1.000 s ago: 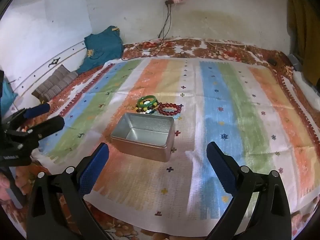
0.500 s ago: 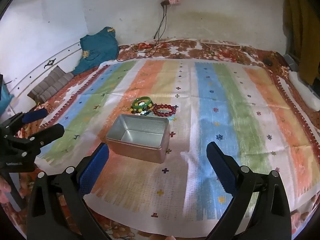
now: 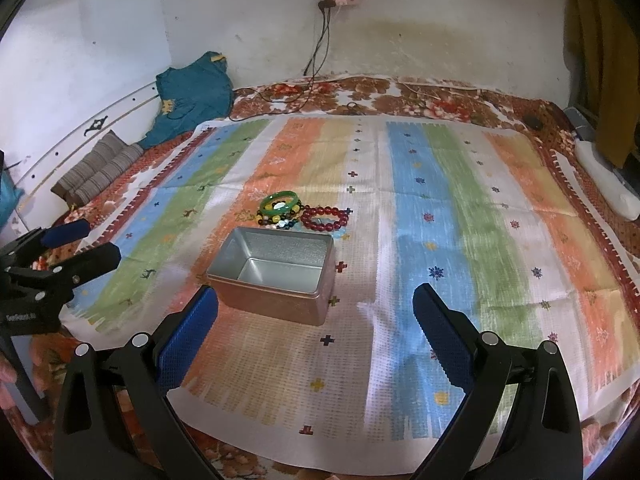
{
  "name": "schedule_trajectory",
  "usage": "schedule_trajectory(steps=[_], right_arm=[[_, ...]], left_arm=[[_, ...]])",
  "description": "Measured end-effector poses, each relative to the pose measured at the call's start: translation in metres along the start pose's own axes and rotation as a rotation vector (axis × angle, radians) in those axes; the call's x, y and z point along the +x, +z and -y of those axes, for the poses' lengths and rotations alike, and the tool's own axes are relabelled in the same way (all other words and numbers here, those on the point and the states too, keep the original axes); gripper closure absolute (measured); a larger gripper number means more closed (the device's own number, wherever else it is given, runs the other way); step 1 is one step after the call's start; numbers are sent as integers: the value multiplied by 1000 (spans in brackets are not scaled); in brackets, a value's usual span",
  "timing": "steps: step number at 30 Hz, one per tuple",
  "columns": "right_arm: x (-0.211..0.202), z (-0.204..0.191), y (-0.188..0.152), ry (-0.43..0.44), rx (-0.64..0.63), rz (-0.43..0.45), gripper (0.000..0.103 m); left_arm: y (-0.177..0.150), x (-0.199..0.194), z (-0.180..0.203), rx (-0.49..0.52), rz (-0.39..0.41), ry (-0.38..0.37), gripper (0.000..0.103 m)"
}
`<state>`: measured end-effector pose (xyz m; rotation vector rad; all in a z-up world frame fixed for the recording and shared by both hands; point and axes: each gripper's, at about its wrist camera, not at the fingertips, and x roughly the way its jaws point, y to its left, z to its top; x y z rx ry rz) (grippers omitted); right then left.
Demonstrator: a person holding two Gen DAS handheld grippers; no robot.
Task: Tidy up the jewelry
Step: 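Move both grippers toward the jewelry pile beside the silver tin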
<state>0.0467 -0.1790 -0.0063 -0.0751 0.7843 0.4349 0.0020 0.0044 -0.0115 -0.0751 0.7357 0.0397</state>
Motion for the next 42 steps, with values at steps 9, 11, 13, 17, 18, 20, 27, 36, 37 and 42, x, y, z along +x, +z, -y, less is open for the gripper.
schedule_trajectory(steps=[9, 11, 13, 17, 18, 20, 27, 36, 37, 42], right_arm=[[1, -1, 0, -2, -1, -3, 4], [3, 0, 0, 2, -2, -7, 4], [4, 0, 1, 4, -1, -11, 4], [5, -1, 2, 2, -2, -10, 4], [6, -1, 3, 0, -2, -11, 4], [7, -2, 3, -4, 1, -15, 4], [13, 6, 8, -13, 23, -32, 4], [29, 13, 21, -27, 27, -64, 4], [30, 14, 22, -26, 28, -66, 4], [33, 16, 28, -21, 30, -67, 4]], left_arm=[[3, 5, -8, -18, -15, 17, 5], [3, 4, -10, -19, -10, 17, 5], [3, 6, -8, -10, -14, 19, 5], [3, 8, -5, 9, -23, 13, 5], [3, 9, -5, 12, -25, 13, 5], [3, 9, -5, 9, -24, 31, 5], [8, 15, -18, -43, -49, 84, 5], [23, 26, -21, -38, -63, 109, 5], [25, 27, -21, -37, -62, 106, 5], [33, 35, -22, -39, -68, 105, 5]])
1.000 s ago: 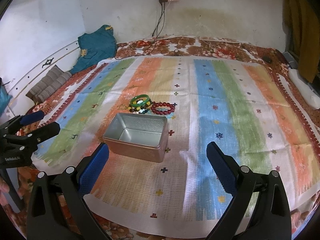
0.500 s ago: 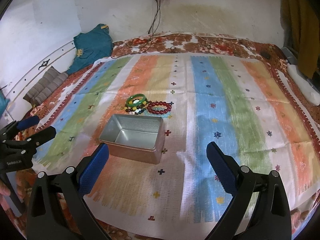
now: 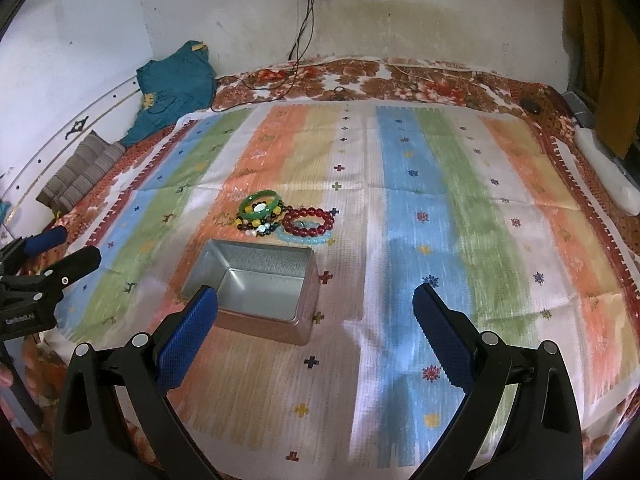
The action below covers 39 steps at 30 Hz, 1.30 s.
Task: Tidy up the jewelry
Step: 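Move both grippers toward the jewelry pile beside the silver tin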
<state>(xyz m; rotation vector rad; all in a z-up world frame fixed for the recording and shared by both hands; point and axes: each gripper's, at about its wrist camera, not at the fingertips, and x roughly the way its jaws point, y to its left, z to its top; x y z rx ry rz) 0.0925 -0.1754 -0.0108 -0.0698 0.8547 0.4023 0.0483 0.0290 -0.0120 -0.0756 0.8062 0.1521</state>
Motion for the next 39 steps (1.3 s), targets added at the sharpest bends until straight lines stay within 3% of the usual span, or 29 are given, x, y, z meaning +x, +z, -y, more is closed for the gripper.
schedule_trajectory(steps=[4, 14, 39], right_arm=[[6, 2, 9, 14, 13, -11, 4], [32, 4, 27, -6, 14, -50, 4], [76, -5, 56, -29, -19, -121, 4]], left_arm=[[9, 17, -4, -26, -46, -18, 5], [32, 46, -9, -21, -72, 44, 5], [68, 99, -14, -41, -133, 66, 5]])
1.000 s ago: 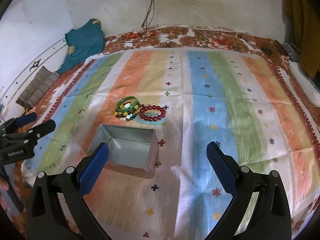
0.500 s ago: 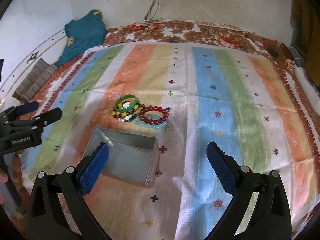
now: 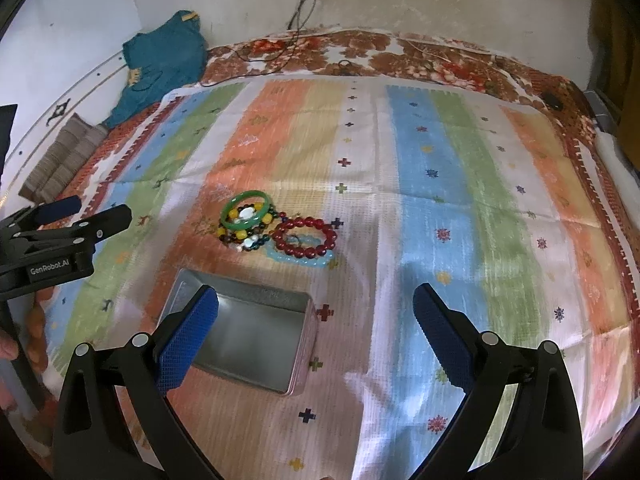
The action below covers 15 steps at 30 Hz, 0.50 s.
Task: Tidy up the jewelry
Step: 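Move both grippers toward the jewelry pile beside the silver tin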
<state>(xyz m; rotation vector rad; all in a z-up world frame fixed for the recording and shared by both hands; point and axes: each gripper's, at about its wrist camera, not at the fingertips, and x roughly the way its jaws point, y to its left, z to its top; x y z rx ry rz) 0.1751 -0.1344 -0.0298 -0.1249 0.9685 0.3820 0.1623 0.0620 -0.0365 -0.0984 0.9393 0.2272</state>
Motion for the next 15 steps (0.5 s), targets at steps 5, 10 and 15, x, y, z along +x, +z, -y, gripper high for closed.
schedule_trajectory(steps=[5, 10, 15], right_arm=[[12, 3, 10, -8, 14, -17, 4], [22, 9, 17, -11, 36, -29, 4], [34, 9, 23, -3, 37, -54, 4]], left_arm=[[7, 12, 3, 16, -12, 8, 5], [15, 26, -1, 6, -42, 3, 6], [23, 41, 2, 21, -58, 5, 6]])
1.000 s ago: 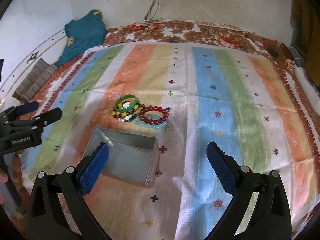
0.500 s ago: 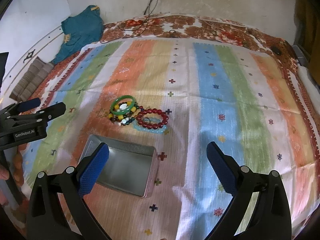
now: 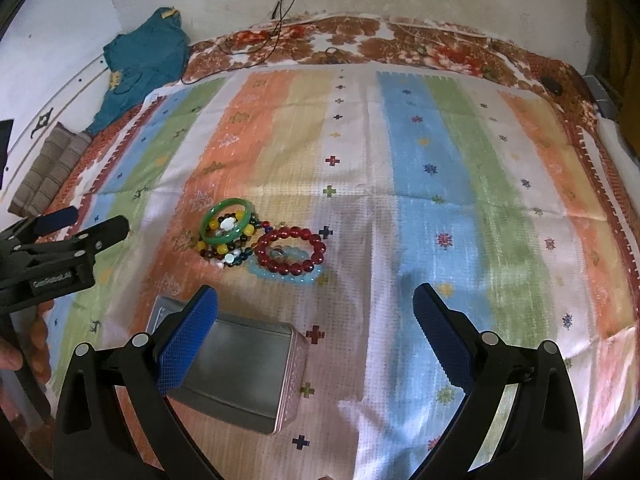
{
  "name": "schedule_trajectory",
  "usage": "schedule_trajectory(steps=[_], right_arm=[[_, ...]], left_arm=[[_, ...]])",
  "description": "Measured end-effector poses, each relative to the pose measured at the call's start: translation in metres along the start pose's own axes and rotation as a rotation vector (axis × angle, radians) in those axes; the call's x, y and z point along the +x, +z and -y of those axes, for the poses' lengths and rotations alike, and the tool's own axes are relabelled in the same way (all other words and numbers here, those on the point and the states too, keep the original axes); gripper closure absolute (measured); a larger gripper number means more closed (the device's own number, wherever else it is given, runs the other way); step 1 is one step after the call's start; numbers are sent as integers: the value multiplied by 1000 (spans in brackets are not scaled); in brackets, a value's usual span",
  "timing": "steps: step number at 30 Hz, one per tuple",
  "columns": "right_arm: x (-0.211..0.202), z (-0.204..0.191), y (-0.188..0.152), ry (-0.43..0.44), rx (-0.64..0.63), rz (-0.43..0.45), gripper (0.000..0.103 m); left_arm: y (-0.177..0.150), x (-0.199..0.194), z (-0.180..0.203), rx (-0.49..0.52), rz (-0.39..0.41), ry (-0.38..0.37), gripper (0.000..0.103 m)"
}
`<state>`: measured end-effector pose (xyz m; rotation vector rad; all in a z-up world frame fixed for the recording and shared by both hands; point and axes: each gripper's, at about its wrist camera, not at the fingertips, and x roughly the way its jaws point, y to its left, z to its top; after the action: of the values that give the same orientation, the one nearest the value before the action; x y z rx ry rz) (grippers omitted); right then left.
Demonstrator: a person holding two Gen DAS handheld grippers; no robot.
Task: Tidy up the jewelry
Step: 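Move both grippers toward the jewelry pile beside the silver tin, then grasp the green jade bangle with the left gripper while the right grasps the red bead bracelet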
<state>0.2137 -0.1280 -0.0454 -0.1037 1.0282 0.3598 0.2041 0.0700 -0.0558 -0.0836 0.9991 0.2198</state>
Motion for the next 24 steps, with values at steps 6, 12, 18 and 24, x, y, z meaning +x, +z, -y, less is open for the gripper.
schedule_trajectory(steps=[6, 12, 18, 24], right_arm=[[11, -6, 7, -17, -22, -18, 4], [31, -8, 12, -21, -23, -53, 4], [48, -12, 17, -32, -36, -79, 4], [58, -11, 23, -22, -15, -88, 4]], left_arm=[[7, 20, 0, 11, -5, 16, 6], [11, 43, -6, -13, -50, 6, 6], [16, 57, -7, -10, -58, 15, 6], [19, 74, -8, -15, -87, 2, 6]])
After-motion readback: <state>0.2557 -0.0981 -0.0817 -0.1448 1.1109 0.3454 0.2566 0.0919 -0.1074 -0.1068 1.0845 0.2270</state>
